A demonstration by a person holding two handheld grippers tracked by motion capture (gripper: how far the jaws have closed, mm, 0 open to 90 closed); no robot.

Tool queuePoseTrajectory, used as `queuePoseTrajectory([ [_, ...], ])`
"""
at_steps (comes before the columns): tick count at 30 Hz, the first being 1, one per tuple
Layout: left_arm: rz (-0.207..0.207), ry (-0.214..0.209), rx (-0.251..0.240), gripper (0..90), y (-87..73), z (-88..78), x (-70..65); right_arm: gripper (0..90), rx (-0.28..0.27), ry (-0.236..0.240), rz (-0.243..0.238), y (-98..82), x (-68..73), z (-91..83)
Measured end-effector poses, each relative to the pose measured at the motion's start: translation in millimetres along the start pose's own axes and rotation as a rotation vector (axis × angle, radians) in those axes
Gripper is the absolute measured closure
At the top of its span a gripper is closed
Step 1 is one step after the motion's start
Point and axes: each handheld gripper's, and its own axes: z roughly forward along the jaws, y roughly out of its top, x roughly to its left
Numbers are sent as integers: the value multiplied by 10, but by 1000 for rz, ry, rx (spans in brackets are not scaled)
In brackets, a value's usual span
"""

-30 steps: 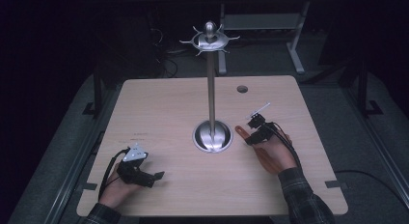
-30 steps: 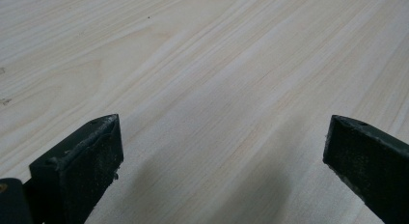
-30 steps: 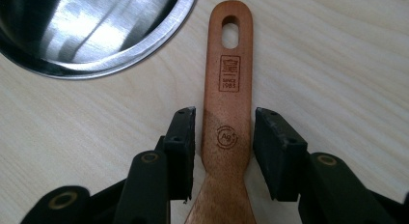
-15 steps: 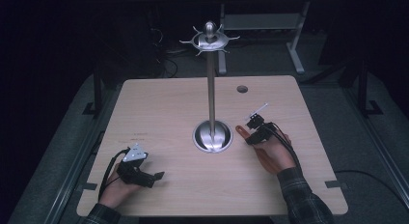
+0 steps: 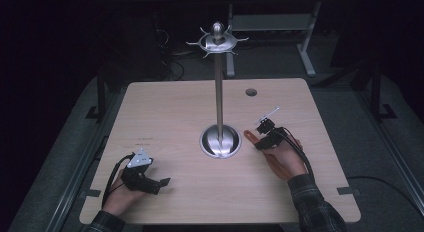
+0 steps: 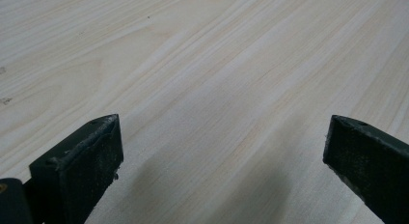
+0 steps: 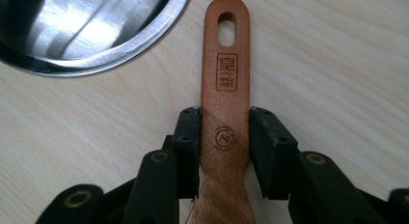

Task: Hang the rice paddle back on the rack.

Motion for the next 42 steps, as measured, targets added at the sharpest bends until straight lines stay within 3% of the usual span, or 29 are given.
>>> queuePoseTrajectory([
  [6, -1, 1, -3, 0, 0, 2, 2, 651, -52, 7, 26, -22, -37, -86],
  [11, 1, 1, -5, 0, -1, 2, 0, 651, -160, 40, 61, -64, -100, -269],
  [13, 0, 1, -6, 0, -1, 2, 0, 651, -174, 42, 59, -72, -111, -291],
  [15, 0, 1, -7, 0, -2, 4, -1, 651, -229, 62, 78, -105, -134, -386],
  [17, -1, 0, -5, 0, -1, 5, -1, 651, -237, 66, 78, -111, -138, -409],
  [23, 2, 0, -11, 0, 1, 1, -3, 651, -357, 102, 81, -212, -186, -542],
  [29, 4, -2, -12, 0, 1, 2, -4, 651, -441, 117, 79, -278, -236, -656],
  [34, 2, -3, -11, 0, 1, 4, -6, 651, -483, 133, 91, -310, -245, -728],
  [42, 1, -5, -9, 0, 1, 6, -5, 651, -572, 150, 62, -346, -240, -844],
])
